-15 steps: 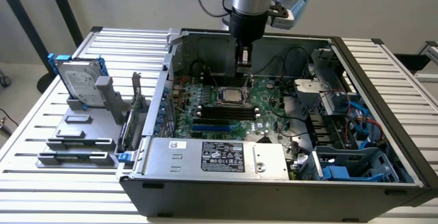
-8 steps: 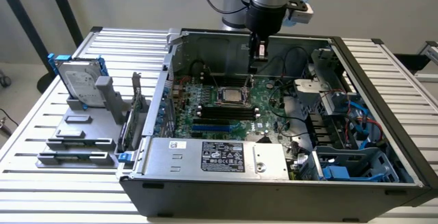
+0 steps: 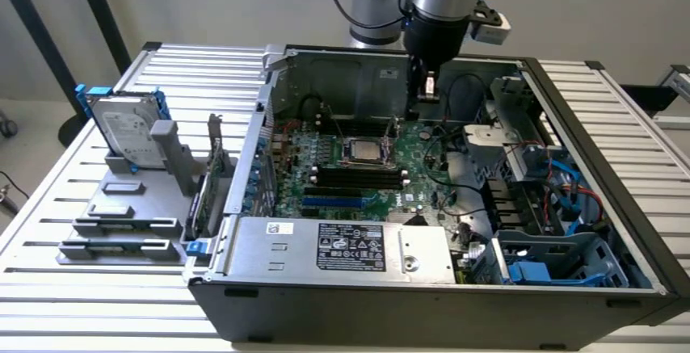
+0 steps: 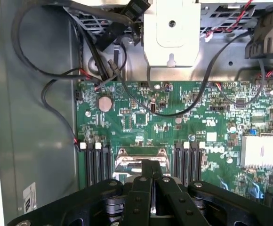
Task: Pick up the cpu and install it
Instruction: 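Close the cpu cover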
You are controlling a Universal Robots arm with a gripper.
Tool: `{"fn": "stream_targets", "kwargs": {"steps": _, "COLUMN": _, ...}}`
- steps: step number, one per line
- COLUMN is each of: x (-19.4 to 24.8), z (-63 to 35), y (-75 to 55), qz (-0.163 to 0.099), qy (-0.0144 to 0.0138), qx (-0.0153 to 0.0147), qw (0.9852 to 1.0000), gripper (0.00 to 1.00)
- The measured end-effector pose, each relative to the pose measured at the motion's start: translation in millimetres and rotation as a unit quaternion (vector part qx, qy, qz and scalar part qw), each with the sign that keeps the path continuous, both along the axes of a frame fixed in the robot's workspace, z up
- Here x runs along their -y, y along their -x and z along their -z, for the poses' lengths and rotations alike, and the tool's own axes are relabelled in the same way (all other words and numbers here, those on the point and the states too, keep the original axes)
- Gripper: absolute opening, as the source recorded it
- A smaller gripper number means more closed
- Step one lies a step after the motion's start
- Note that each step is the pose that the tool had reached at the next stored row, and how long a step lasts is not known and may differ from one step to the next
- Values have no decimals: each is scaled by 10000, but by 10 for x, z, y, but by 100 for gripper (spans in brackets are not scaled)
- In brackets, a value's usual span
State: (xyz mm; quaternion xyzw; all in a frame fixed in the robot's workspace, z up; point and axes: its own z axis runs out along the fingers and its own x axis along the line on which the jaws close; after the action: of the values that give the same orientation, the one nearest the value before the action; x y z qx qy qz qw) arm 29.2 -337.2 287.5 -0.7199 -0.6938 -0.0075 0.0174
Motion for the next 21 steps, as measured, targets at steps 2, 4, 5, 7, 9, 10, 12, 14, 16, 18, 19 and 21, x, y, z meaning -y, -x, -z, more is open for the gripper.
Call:
{"fn": "stream_targets", "kwargs": {"steps": 2, "x": 0, "z": 36, "y": -6, "qz": -1, "qy": 0, "qx": 0, "qw": 10000, "gripper": 11}}
{"fn": "stream_targets", "kwargs": {"steps": 4, "x": 0, "z": 72, "y": -6, "qz": -1, "qy": 0, "qx": 0, "qw": 10000, "gripper": 11}}
{"fn": "stream_targets", "kwargs": {"steps": 5, "x": 0, "z": 90, "y": -6, "qz": -1, "qy": 0, "qx": 0, "qw": 10000, "gripper": 11}}
{"fn": "stream_targets", "kwargs": {"steps": 7, "x": 0, "z": 127, "y": -7, "qz": -2, "qy": 0, "qx": 0, "qw": 10000, "gripper": 11}}
{"fn": "stream_targets", "kwargs": {"steps": 9, "x": 0, "z": 163, "y": -7, "qz": -3, "qy": 0, "qx": 0, "qw": 10000, "gripper": 11}}
{"fn": "stream_targets", "kwargs": {"steps": 10, "x": 0, "z": 181, "y": -7, "qz": -3, "qy": -1, "qx": 0, "qw": 10000, "gripper": 11}}
{"fn": "stream_targets", "kwargs": {"steps": 12, "x": -1, "z": 211, "y": -6, "qz": -5, "qy": -12, "qx": 0, "qw": 10000, "gripper": 11}}
{"fn": "stream_targets", "kwargs": {"steps": 14, "x": -2, "z": 232, "y": -3, "qz": -5, "qy": -35, "qx": 0, "qw": 10000, "gripper": 11}}
{"fn": "stream_targets", "kwargs": {"steps": 16, "x": -1, "z": 243, "y": 3, "qz": -5, "qy": -78, "qx": 0, "qw": 10000, "gripper": 11}}
{"fn": "stream_targets", "kwargs": {"steps": 18, "x": -2, "z": 249, "y": 11, "qz": -5, "qy": -137, "qx": -2, "qw": 9999, "gripper": 11}}
{"fn": "stream_targets", "kwargs": {"steps": 19, "x": -2, "z": 250, "y": 17, "qz": -4, "qy": -158, "qx": -10, "qw": 9999, "gripper": 11}}
{"fn": "stream_targets", "kwargs": {"steps": 21, "x": -2, "z": 253, "y": 32, "qz": -4, "qy": -178, "qx": -64, "qw": 9998, "gripper": 11}}
